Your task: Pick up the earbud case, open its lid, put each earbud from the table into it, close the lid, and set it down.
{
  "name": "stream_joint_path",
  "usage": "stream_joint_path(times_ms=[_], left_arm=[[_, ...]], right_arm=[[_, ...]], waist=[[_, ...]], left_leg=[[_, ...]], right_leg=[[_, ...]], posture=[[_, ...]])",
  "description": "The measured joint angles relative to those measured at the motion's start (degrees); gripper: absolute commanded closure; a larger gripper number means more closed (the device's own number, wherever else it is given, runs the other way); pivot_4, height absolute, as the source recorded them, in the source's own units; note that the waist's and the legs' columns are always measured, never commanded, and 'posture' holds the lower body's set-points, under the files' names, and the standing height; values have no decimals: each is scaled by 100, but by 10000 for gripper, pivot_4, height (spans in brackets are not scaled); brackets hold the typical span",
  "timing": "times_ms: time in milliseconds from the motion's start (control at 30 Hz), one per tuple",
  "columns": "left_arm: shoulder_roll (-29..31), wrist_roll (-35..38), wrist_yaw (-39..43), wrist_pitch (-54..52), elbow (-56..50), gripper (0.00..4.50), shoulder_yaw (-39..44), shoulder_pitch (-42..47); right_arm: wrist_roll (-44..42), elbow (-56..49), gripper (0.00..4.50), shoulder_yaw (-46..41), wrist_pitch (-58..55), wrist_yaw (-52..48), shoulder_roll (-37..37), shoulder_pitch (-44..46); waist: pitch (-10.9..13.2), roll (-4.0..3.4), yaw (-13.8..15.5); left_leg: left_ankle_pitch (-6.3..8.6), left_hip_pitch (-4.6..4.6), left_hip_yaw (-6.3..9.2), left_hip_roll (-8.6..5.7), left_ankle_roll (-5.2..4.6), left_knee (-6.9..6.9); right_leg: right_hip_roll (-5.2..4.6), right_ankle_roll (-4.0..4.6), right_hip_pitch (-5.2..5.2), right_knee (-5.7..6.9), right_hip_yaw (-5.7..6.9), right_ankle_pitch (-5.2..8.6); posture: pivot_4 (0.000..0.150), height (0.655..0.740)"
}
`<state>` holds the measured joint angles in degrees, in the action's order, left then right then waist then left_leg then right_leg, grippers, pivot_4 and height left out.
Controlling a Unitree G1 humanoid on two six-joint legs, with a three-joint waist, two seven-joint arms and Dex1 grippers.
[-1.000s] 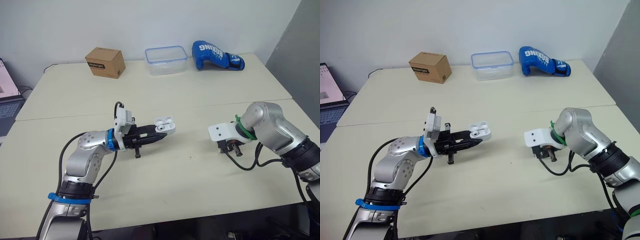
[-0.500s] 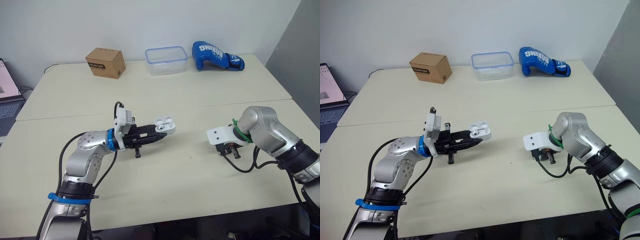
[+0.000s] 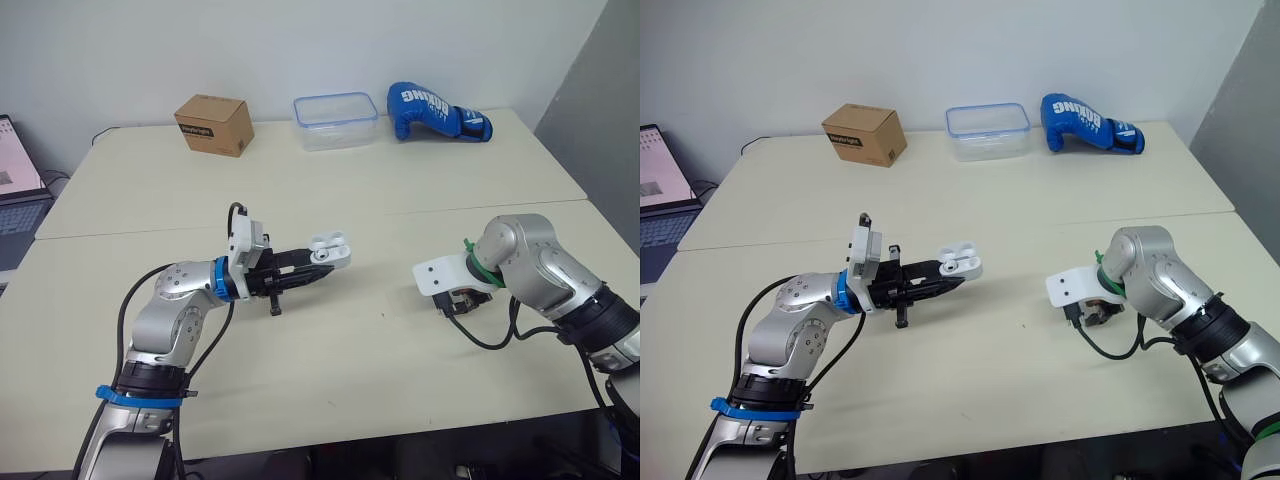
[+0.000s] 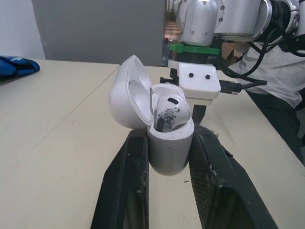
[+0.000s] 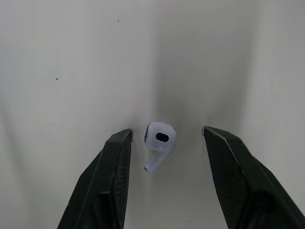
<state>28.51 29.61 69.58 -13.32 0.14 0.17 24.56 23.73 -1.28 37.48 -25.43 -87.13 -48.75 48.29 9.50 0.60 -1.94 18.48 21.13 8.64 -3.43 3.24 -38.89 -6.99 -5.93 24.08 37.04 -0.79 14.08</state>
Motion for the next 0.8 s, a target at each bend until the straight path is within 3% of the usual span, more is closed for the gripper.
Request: stream_joint_path(times_ms=[333, 400, 800], left_arm=[[-7, -41, -15, 3, -1, 37110, 0, -1], [-8, -42, -17, 3, -1, 37110, 0, -1], [-18, -45, -21, 2, -2, 37110, 0, -3]], right_arm=[[228, -153, 20683, 28, -311, -59, 75, -14], [239, -186, 24227, 48, -401, -70, 99, -14], [371, -409, 24227, 191, -776, -114, 105, -13]], waist=[[0, 0, 0], [0, 0, 0], [0, 0, 3]], left_leg=[[0, 0, 0, 0, 0, 0], [0, 0, 0, 0, 0, 0], [0, 0, 1, 0, 0, 0]], right_leg=[[0, 0, 0, 1, 0, 0], [0, 0, 0, 1, 0, 0], [0, 0, 0, 1, 0, 0]], posture=[[1500, 7307], [1500, 7307], [1500, 7307]])
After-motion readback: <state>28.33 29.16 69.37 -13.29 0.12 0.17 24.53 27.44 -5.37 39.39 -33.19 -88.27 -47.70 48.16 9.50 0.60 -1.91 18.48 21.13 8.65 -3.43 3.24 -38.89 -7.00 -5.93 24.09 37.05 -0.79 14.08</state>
